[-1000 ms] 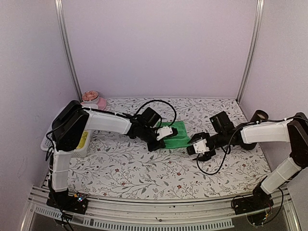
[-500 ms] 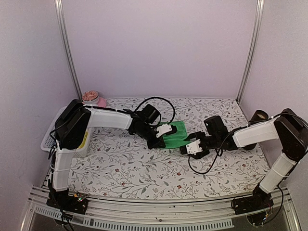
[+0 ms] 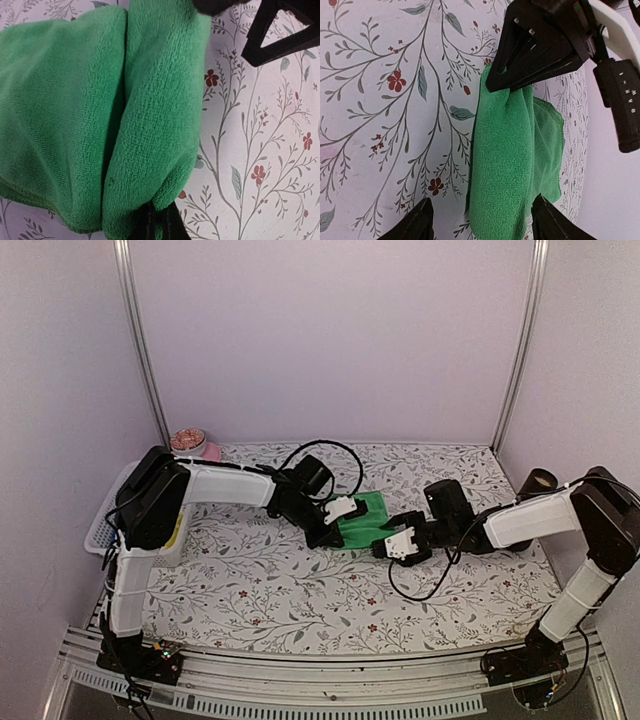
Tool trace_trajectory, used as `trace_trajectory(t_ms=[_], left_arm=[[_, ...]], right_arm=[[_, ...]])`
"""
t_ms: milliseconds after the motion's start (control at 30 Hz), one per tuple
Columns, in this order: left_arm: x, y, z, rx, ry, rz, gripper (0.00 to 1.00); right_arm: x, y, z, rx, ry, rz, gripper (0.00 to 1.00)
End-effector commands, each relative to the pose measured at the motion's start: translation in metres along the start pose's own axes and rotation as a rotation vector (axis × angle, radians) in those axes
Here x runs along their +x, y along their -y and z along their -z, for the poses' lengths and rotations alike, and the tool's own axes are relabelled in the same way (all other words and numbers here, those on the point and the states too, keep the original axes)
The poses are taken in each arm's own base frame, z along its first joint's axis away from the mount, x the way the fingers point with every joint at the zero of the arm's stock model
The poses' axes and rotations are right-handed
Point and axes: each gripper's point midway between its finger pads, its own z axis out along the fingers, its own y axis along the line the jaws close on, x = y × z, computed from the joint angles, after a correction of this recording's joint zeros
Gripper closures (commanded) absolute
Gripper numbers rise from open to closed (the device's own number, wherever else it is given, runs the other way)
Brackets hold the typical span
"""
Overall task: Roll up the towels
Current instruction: Roll the towel at the center of the board.
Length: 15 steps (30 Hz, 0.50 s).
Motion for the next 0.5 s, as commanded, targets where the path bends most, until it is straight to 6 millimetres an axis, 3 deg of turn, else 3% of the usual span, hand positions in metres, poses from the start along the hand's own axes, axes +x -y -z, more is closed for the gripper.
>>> trace_trajectory(t_ms=[0, 267, 467], left_arm=[[0.046, 0.019, -0.019, 0.101, -0.135, 0.09, 1.0], [0.047, 0.019, -0.021, 0.114, -0.137, 0.097, 1.0], [0.047, 0.021, -0.02, 0.128, -0.134, 0.101, 1.0]], right_arm=[[0.014, 0.004, -0.014, 0.014, -0.071, -0.031, 0.35], [0.022, 0.005, -0.024, 0.035, -0.108, -0.04, 0.38], [0.032, 0.003, -0.035, 0.029, -0.161, -0.052, 0.5]])
